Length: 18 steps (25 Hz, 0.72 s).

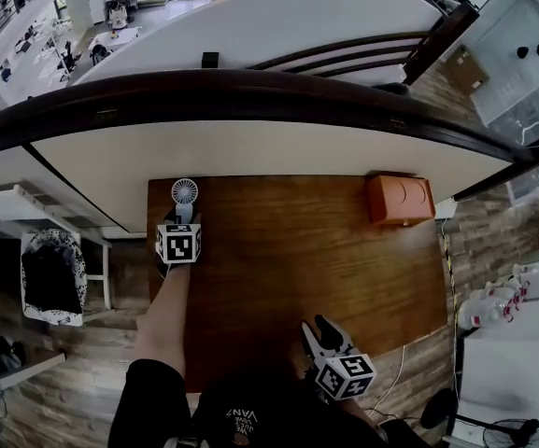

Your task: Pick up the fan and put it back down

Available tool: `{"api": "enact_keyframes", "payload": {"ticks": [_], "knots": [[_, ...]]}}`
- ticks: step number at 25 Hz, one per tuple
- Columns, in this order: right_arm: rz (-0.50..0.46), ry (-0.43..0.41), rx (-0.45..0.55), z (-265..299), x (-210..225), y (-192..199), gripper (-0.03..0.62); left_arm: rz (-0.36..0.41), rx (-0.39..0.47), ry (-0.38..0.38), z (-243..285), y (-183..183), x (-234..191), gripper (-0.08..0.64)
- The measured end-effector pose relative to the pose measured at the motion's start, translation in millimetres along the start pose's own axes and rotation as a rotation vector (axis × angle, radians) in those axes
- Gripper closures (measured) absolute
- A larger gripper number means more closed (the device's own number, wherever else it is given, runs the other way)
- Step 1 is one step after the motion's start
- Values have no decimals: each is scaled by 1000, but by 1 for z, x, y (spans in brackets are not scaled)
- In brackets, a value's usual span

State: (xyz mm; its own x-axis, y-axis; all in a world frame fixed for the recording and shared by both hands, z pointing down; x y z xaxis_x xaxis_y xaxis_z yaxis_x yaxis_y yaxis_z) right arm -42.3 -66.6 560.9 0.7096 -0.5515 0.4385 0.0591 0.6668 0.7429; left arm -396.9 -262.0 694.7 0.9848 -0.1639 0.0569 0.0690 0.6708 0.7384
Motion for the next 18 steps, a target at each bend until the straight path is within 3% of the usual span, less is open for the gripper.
{"api": "enact_keyframes", "payload": {"ticks": [9, 18], "knots": [[-35, -17, 17, -34, 36, -8, 456, -66, -38, -44, -31, 13, 6, 334], [-56, -105, 51, -71, 73, -12, 457, -135, -4, -119, -102, 44, 30, 339]]}}
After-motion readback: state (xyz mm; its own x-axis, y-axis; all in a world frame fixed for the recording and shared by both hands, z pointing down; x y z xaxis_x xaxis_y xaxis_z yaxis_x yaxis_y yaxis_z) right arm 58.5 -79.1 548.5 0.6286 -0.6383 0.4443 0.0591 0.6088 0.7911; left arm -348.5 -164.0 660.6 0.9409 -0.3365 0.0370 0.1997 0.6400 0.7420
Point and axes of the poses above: the fingertips, and each gripper's own axes: z forward along the fingers, x to its right, y out of its underside, the point moved 4 cm from there along -z, backward along the fingers, and after that the axes turned 13 degrees about -y, right-handed, at the moved point
